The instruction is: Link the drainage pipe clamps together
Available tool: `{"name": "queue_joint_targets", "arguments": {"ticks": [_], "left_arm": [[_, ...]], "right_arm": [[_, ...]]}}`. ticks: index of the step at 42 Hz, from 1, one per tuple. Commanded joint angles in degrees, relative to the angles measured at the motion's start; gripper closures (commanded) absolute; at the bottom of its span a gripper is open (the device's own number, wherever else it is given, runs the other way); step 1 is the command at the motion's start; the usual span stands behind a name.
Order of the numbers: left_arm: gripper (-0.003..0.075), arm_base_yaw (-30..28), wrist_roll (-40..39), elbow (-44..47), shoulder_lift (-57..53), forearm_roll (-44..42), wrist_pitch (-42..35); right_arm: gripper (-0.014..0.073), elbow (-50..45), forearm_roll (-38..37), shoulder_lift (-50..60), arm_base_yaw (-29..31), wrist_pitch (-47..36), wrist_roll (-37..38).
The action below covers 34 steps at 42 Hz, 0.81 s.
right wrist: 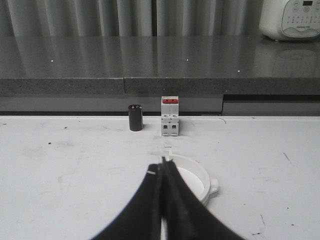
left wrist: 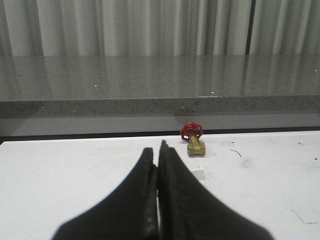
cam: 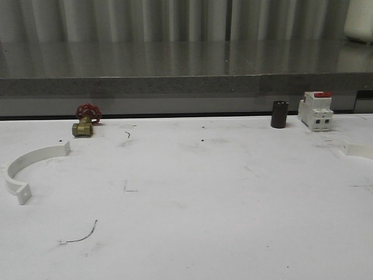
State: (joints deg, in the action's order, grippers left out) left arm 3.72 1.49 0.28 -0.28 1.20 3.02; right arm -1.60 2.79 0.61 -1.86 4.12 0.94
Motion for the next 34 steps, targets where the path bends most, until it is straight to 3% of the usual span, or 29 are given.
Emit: {"name": "queue_joint_targets", "arguments": {"ticks": [1,34], "left_arm": [[0.0741,0.0,-0.4,1.2,-0.5,0.0,-4.6],[0.0741,0.0,-0.4,0.8,-0.5,-0.7,-7.7]], "right_arm": [[0.0662,0.2,-0.5,0.9,0.3,-4.8,-0.2],[0.0662,0.6,-0.1,0.9,0.3,-6.6,-0.2]]}}
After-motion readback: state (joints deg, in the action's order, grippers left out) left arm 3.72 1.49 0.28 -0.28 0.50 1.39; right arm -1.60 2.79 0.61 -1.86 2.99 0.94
